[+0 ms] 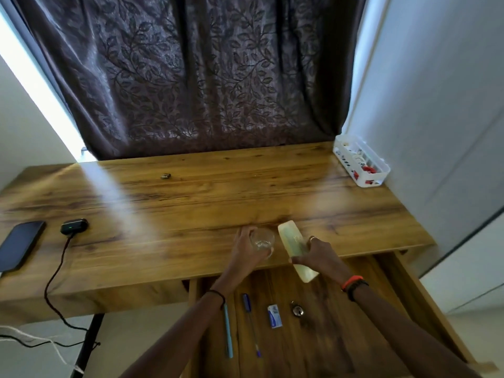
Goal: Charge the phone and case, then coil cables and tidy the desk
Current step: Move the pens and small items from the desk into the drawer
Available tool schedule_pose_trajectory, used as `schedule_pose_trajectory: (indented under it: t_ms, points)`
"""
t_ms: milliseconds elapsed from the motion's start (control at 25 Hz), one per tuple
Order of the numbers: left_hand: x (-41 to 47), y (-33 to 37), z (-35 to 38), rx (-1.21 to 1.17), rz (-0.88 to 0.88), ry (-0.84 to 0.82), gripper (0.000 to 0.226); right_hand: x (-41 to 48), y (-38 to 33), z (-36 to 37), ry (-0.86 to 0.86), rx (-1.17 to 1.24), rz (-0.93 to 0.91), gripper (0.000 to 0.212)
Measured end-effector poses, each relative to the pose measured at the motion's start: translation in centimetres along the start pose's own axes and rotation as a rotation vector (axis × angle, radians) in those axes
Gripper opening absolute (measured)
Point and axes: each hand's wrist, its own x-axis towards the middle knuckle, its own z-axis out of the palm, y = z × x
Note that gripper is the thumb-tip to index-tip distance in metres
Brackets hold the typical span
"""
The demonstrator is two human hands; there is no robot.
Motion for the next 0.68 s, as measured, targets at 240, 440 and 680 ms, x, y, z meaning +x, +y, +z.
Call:
schedule_pose_trajectory:
  t_ms: [240,440,680]
  points:
    - [-3.9,2.8,8.3,-0.01,0.045,-0.191,0.067,-2.9,8.4,-2.6,-0.037,-0.023,0.117,0.073]
    - [-6.0,2.7,15.3,0.047,-0.024,-0.225,0.065,-4.4,13.3,-2.9,-0.086,-0.055,0.181,0.07]
    - [-7.4,1.0,19.8,0.129,-0.125,-0.25,0.067,-4.3,16.5,-2.1,-0.173,-0.051,0.164,0.075]
